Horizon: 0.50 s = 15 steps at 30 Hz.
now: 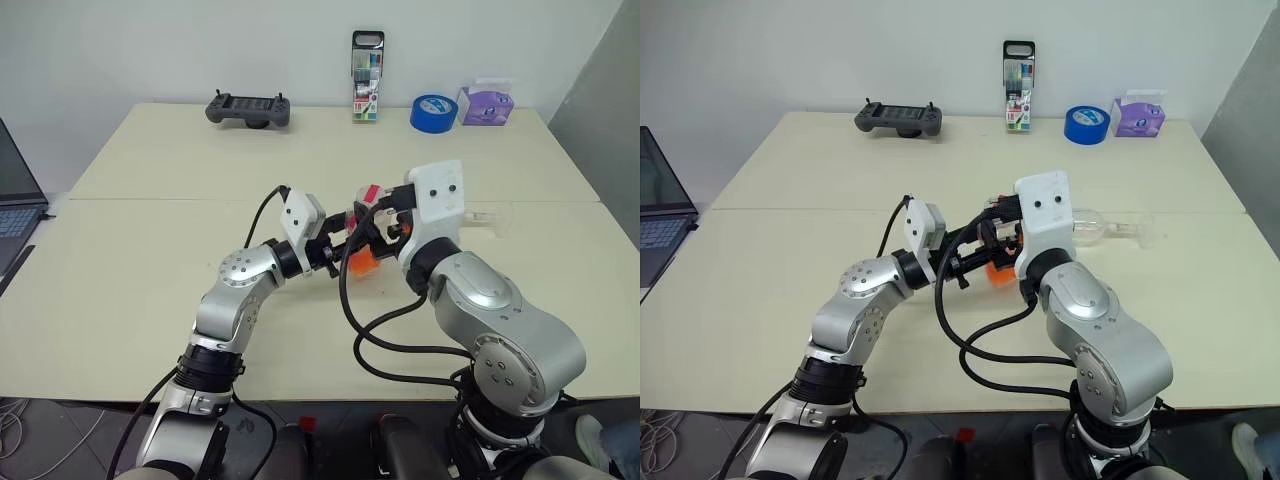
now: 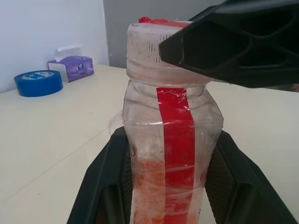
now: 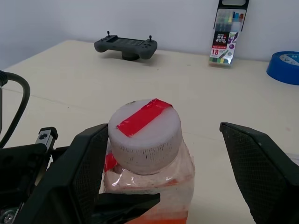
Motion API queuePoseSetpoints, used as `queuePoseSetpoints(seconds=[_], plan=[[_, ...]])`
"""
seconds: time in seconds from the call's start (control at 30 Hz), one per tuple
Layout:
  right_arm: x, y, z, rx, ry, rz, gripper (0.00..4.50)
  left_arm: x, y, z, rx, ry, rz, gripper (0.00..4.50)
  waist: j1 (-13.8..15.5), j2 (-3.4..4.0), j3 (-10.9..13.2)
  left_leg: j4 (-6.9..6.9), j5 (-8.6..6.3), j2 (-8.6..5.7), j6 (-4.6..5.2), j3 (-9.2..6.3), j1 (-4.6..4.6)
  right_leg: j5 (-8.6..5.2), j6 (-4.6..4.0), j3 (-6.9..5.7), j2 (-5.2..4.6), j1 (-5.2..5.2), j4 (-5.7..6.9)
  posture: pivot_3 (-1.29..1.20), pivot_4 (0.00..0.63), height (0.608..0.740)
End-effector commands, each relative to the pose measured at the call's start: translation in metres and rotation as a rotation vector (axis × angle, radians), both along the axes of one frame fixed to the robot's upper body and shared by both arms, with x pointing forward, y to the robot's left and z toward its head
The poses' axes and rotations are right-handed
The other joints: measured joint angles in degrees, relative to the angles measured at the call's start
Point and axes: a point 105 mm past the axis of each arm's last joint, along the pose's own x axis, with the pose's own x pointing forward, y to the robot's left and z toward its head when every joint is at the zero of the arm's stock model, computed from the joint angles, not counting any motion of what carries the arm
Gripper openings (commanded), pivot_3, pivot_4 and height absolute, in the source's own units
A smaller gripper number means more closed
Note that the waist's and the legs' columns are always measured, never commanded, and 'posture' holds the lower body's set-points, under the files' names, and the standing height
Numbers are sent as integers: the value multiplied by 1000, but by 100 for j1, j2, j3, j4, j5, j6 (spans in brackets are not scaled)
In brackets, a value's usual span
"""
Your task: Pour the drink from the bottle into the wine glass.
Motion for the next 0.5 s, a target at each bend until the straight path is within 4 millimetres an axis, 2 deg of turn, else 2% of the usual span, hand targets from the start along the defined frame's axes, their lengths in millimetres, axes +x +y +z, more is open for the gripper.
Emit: queuePoseSetpoints(seconds=[0.03, 0.1, 0.17, 0.33, 0.37, 0.5], plan=[[-7, 0, 14, 30, -74, 4, 3986, -5, -3, 17, -19, -65, -26, 1672, 0, 0, 0, 0, 0, 0, 0, 1, 0, 0, 0, 0, 0, 0, 0, 0, 150, 740], [-7, 0, 14, 30, -76, 6, 3986, -5, -3, 17, -18, -64, -27, 1672, 0, 0, 0, 1, 0, -1, 0, 1, 0, 0, 0, 0, 0, 0, 0, 0, 150, 740], [-6, 1, 14, 29, -73, 8, 3602, -5, -4, 17, -19, -64, -27, 1672, 0, 0, 0, 0, 0, -1, 0, 0, 0, 0, 0, 0, 0, 0, 0, 0, 150, 740], [-6, 7, 9, 17, -50, 37, 1960, -5, -4, 18, -18, -65, -26, 1672, 0, 0, 0, 0, 0, 1, 0, -2, 0, 0, 0, 0, 0, 0, 0, 0, 150, 740], [-6, 7, 9, 16, -49, 37, 1821, -5, -4, 18, -17, -65, -25, 1672, 0, 0, 0, 1, 0, 0, 0, -1, 0, 0, 0, 0, 0, 0, 0, 0, 150, 740], [-6, 7, 9, 10, -52, 37, 1826, -5, -4, 18, -17, -64, -25, 1671, 1, 0, 0, 1, 0, 0, 0, 0, 0, 0, 0, 0, -1, 0, 0, 0, 150, 740]])
